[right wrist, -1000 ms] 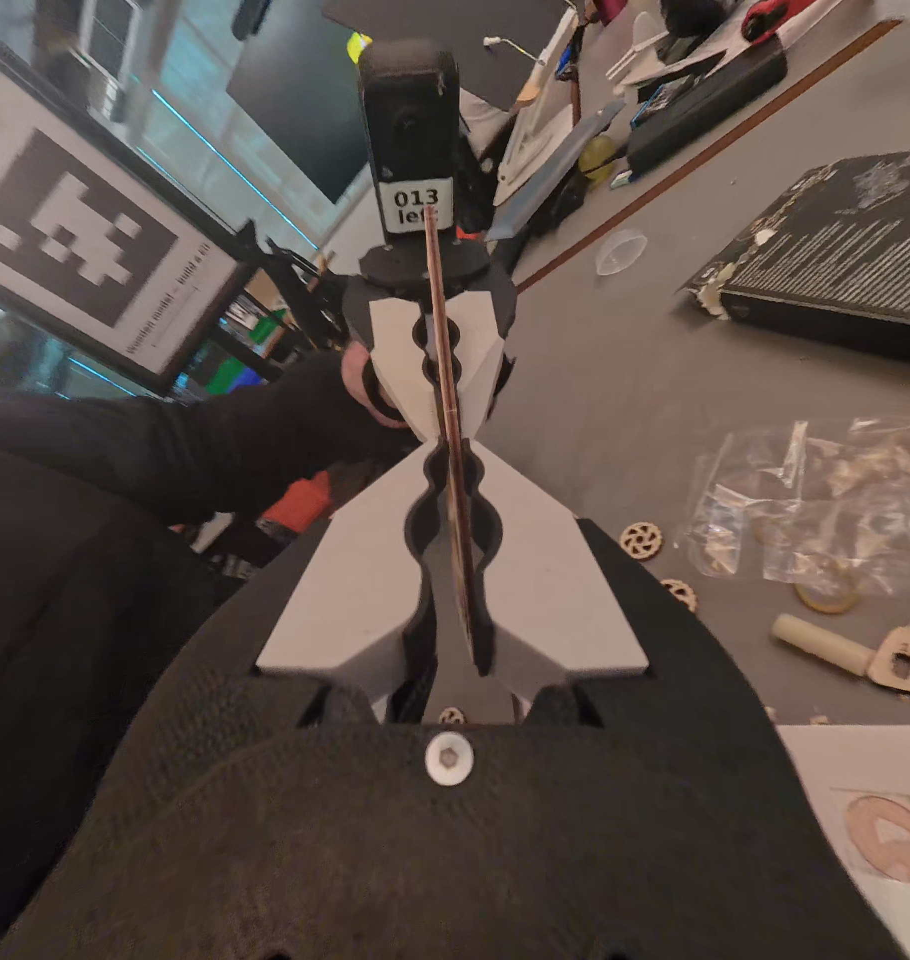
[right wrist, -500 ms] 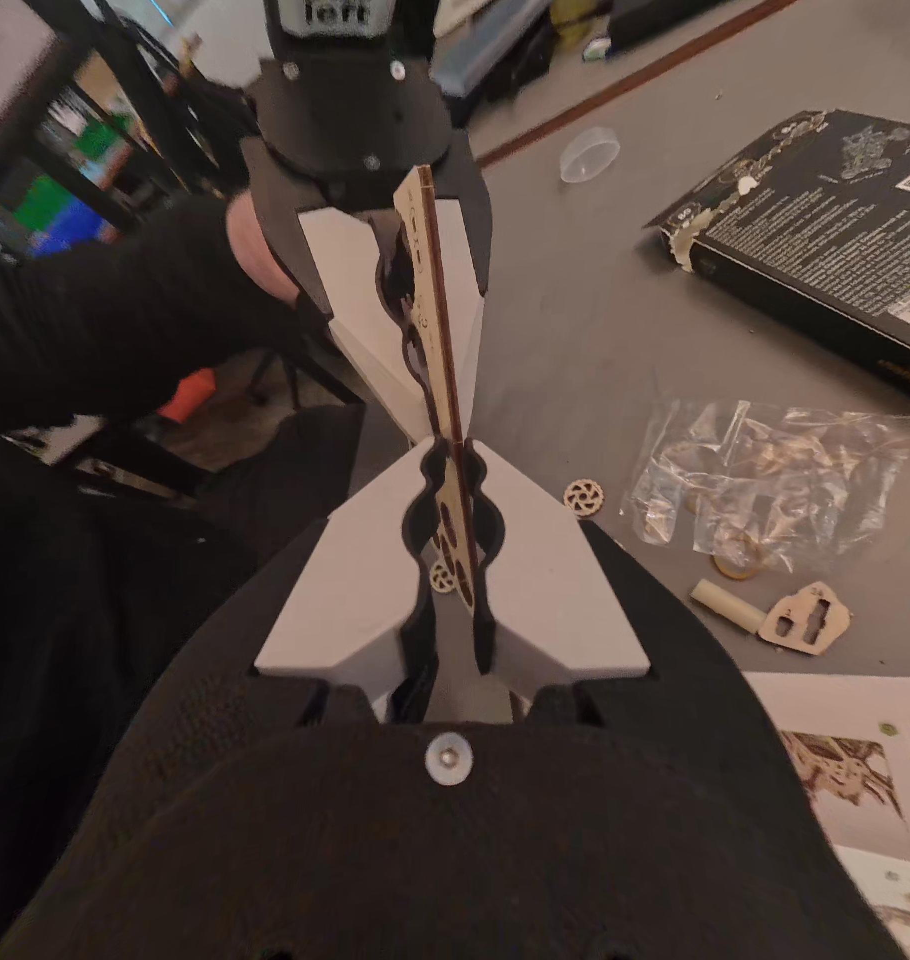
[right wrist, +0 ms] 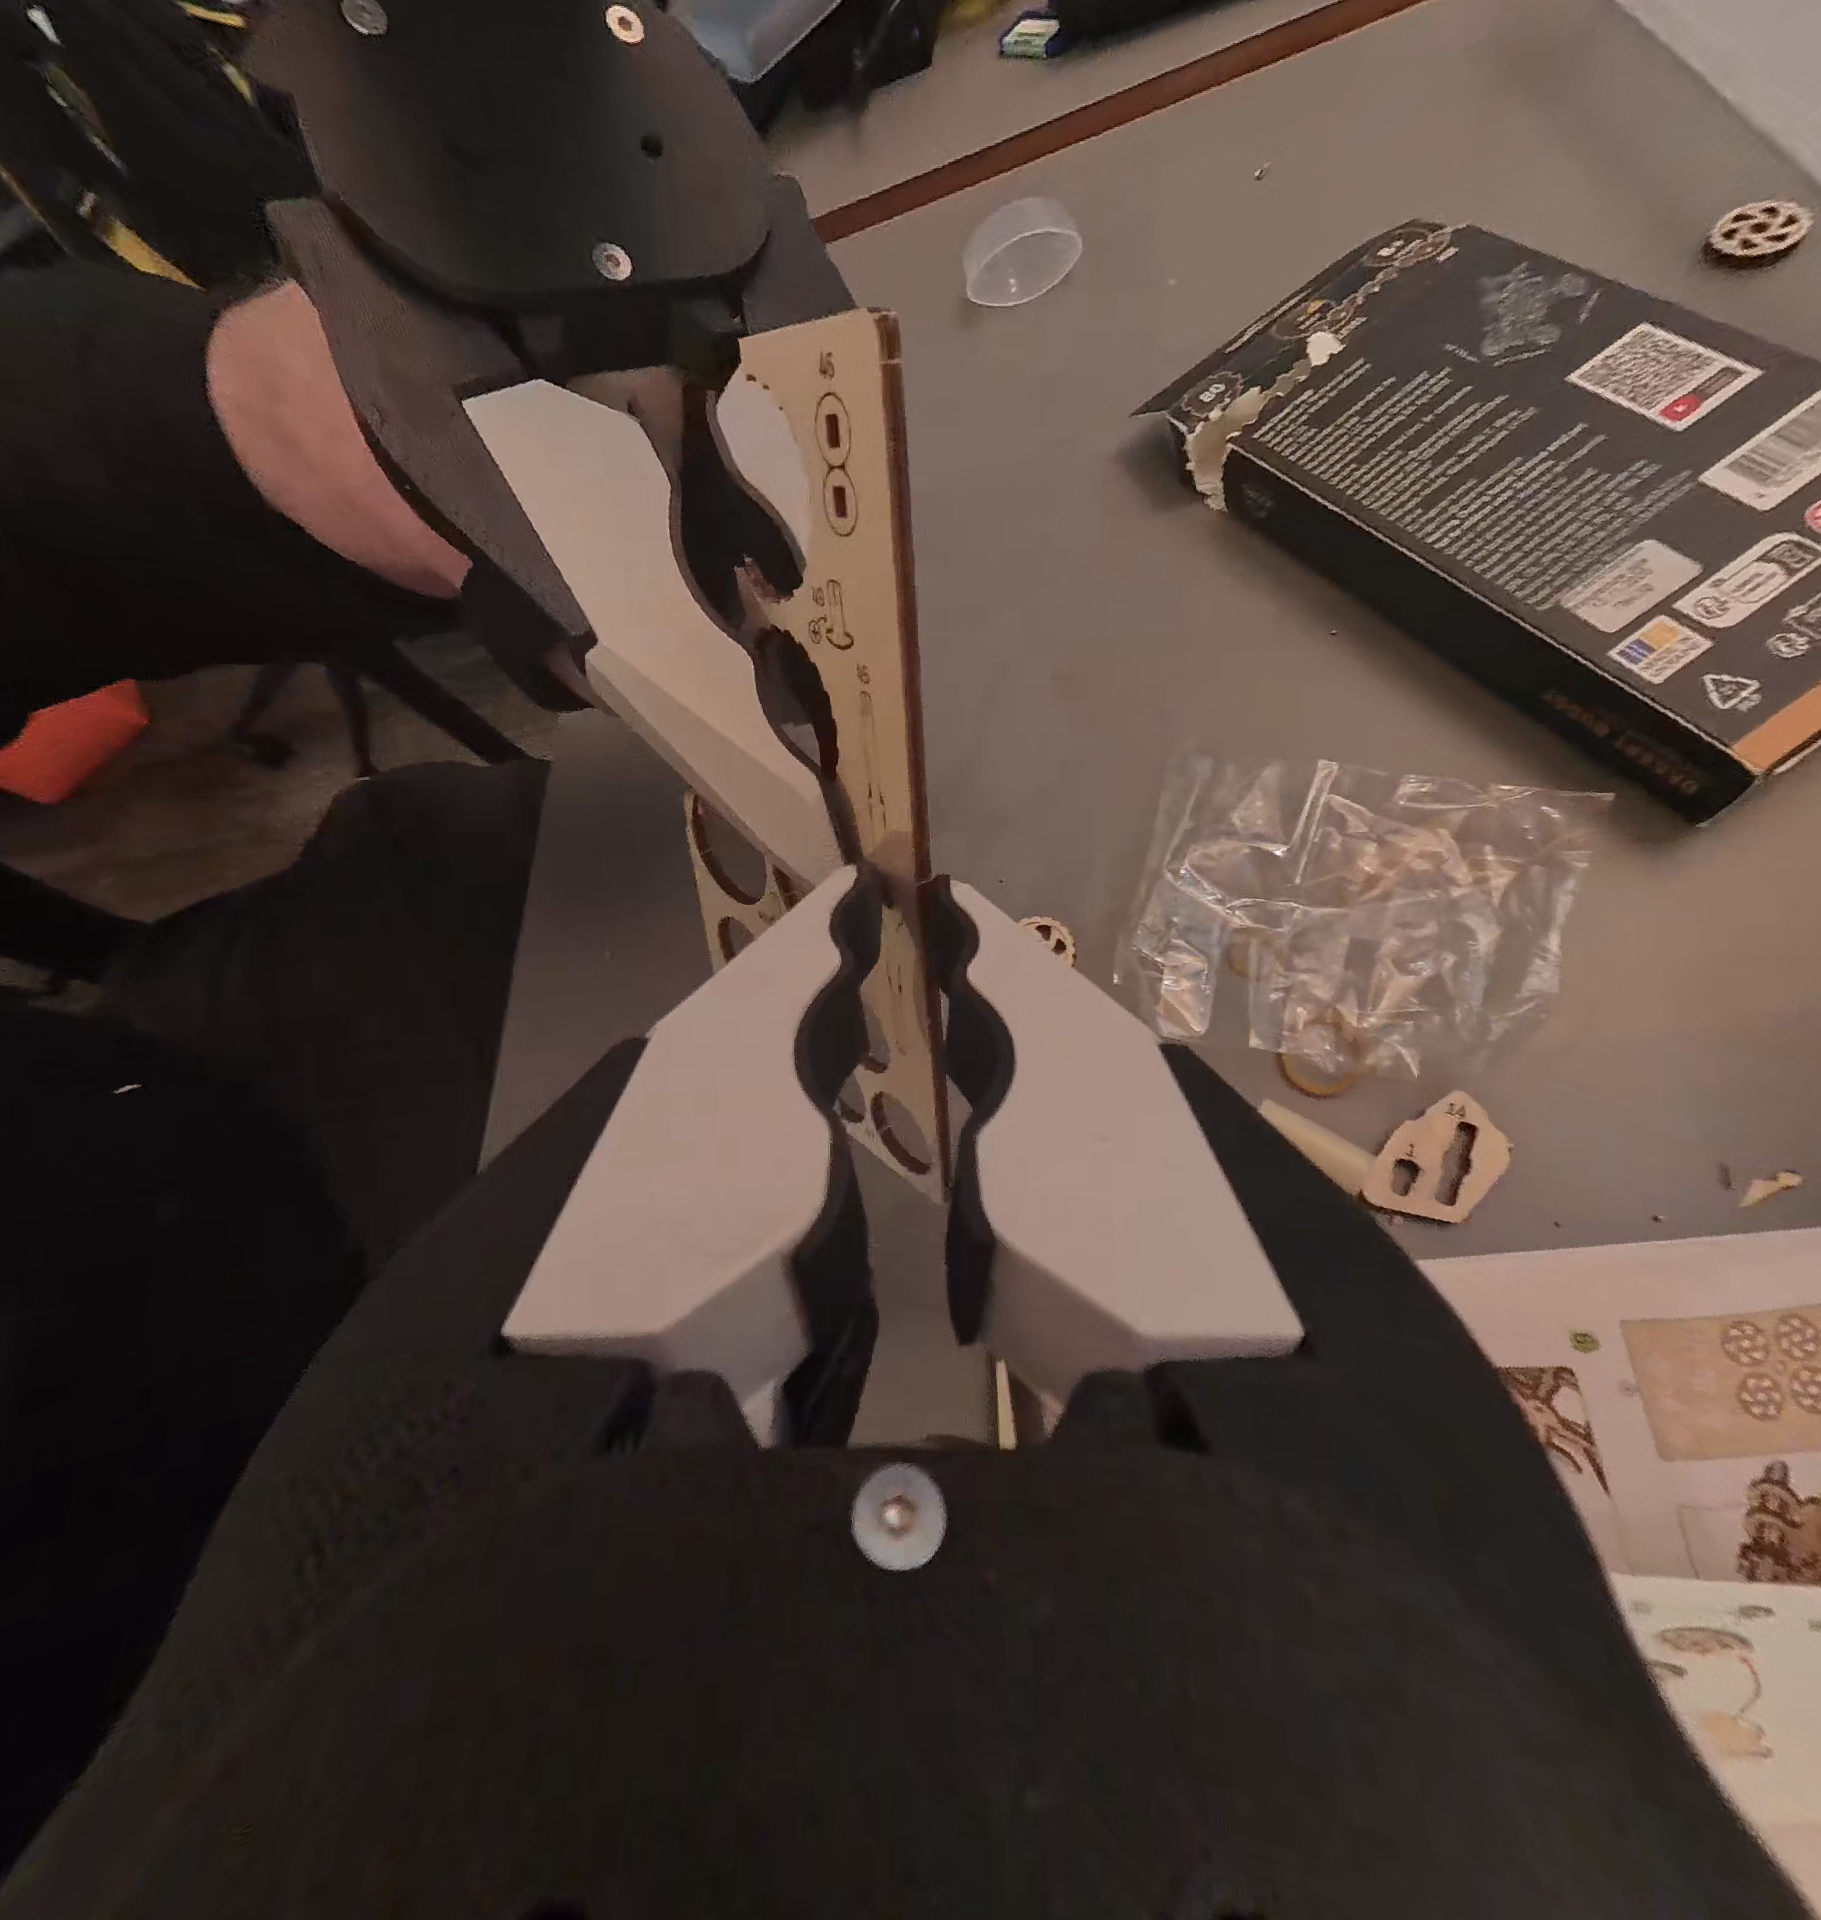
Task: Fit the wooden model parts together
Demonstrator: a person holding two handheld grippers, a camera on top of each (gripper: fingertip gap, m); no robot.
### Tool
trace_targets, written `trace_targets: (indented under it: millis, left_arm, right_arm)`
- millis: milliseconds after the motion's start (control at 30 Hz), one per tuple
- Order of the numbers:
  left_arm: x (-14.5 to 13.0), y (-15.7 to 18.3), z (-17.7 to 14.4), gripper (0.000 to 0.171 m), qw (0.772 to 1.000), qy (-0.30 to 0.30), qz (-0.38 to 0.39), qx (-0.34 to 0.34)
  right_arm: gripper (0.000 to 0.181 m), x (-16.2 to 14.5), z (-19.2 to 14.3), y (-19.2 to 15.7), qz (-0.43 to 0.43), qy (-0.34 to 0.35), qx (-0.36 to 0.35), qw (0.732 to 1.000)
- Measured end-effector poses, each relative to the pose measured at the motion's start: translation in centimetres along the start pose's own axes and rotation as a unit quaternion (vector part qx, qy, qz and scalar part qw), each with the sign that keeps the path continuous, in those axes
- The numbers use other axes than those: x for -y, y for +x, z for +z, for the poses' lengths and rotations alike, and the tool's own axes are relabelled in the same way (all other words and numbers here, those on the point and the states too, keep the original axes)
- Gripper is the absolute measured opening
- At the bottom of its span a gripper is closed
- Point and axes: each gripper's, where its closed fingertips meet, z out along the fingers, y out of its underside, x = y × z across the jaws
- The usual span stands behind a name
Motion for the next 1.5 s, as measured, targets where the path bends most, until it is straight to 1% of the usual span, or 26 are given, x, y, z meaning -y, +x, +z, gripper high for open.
trace_targets:
  millis: [100, 200, 233, 300, 333, 400, 467, 533, 567, 667, 800, 867, 900, 967, 1000, 1067, 1167, 1300, 1400, 1433, 1500]
  left_arm:
    - [0.1, -0.3, 0.1, 0.001, 1.0, 0.006, -0.006, 0.017]
    - [0.7, -0.4, -0.2, 0.0, 1.0, 0.018, -0.004, 0.024]
    - [0.7, 0.0, -0.3, 0.001, 1.0, 0.018, -0.005, 0.004]
    - [0.5, 0.5, -0.4, 0.001, 1.0, 0.011, 0.015, -0.012]
    - [0.5, 0.6, -0.4, 0.001, 1.0, 0.011, 0.016, -0.022]
    - [0.1, 0.8, -0.3, 0.001, 0.999, 0.001, 0.014, -0.043]
    - [0.0, 1.0, -0.4, 0.001, 0.998, 0.004, 0.012, -0.057]
    - [0.4, 1.0, -0.5, 0.001, 0.998, 0.017, 0.014, -0.063]
    - [0.3, 1.0, -0.4, 0.001, 0.998, 0.014, 0.017, -0.06]
    - [-0.4, 0.6, 0.0, 0.001, 0.998, 0.001, 0.012, -0.054]
    - [-0.5, 0.0, 0.7, 0.001, 0.999, 0.005, -0.001, -0.033]
    - [-0.5, 0.0, 0.9, 0.003, 1.0, 0.003, -0.001, -0.022]
    - [-0.9, -0.3, 1.3, 0.004, 1.0, -0.009, 0.004, -0.008]
    - [-0.7, -0.5, 1.2, 0.002, 1.0, -0.002, -0.017, -0.005]
    - [-0.6, -0.6, 1.1, 0.002, 1.0, 0.007, -0.027, -0.011]
    - [-0.4, -1.0, 1.2, 0.003, 1.0, 0.016, -0.018, -0.01]
    - [-0.7, -0.9, 1.1, 0.003, 0.997, 0.019, -0.052, -0.048]
    - [-0.5, -0.9, 1.2, 0.002, 0.996, 0.034, -0.06, -0.053]
    - [-0.7, -1.1, 1.2, 0.003, 0.995, 0.039, -0.069, -0.064]
    - [-0.6, -0.9, 1.1, 0.002, 0.993, 0.044, -0.073, -0.078]
    - [-0.7, -1.2, 1.1, 0.003, 0.994, 0.043, -0.07, -0.073]
  right_arm:
    - [0.007, 0.0, 0.0, 0.4, -0.016, 0.002, -0.043, 0.999]
    - [0.008, 0.6, -0.2, 0.4, -0.03, 0.021, -0.056, 0.998]
    - [0.008, 0.8, -0.4, 0.0, -0.036, 0.024, -0.032, 0.999]
    - [0.007, 0.6, -0.5, -0.5, 0.012, 0.021, 0.035, 0.999]
    - [0.006, 0.6, -0.7, -0.6, 0.014, 0.025, 0.05, 0.998]
    - [0.005, 0.1, -0.5, -0.9, 0.005, 0.008, 0.064, 0.998]
    - [0.004, 0.0, -0.5, -1.2, -0.008, 0.006, 0.077, 0.997]
    - [0.003, 0.4, -0.7, -1.2, 0.015, 0.021, 0.1, 0.995]
    - [0.003, 0.3, -0.6, -1.2, 0.022, 0.022, 0.107, 0.994]
    - [0.003, -0.5, -0.1, -0.8, 0.024, 0.005, 0.082, 0.996]
    - [0.004, -1.0, 0.1, 0.1, 0.024, -0.008, 0.021, 0.999]
    - [0.002, -1.1, 0.4, 0.8, 0.01, -0.011, -0.02, 1.0]
    - [0.003, -1.7, 0.7, 1.1, 0.004, -0.027, -0.04, 0.999]
    - [0.003, -1.5, 0.8, 1.2, -0.014, -0.019, -0.071, 0.997]
    - [0.003, -1.4, 0.7, 1.2, -0.008, -0.014, -0.062, 0.998]
    - [0.004, -1.2, 0.7, 1.6, 0.01, -0.004, -0.049, 0.999]
    - [0.004, -1.5, 0.8, 1.4, 0.009, -0.021, -0.044, 0.999]
    - [0.006, -1.6, 0.3, 1.5, 0.021, -0.021, -0.026, 0.999]
    - [0.002, -1.6, -0.4, 1.6, 0.024, -0.028, -0.023, 0.999]
    - [0.005, -1.5, -0.6, 1.5, 0.026, -0.027, -0.02, 0.999]
    - [0.008, -1.6, -0.6, 1.2, 0.026, -0.031, -0.007, 0.999]
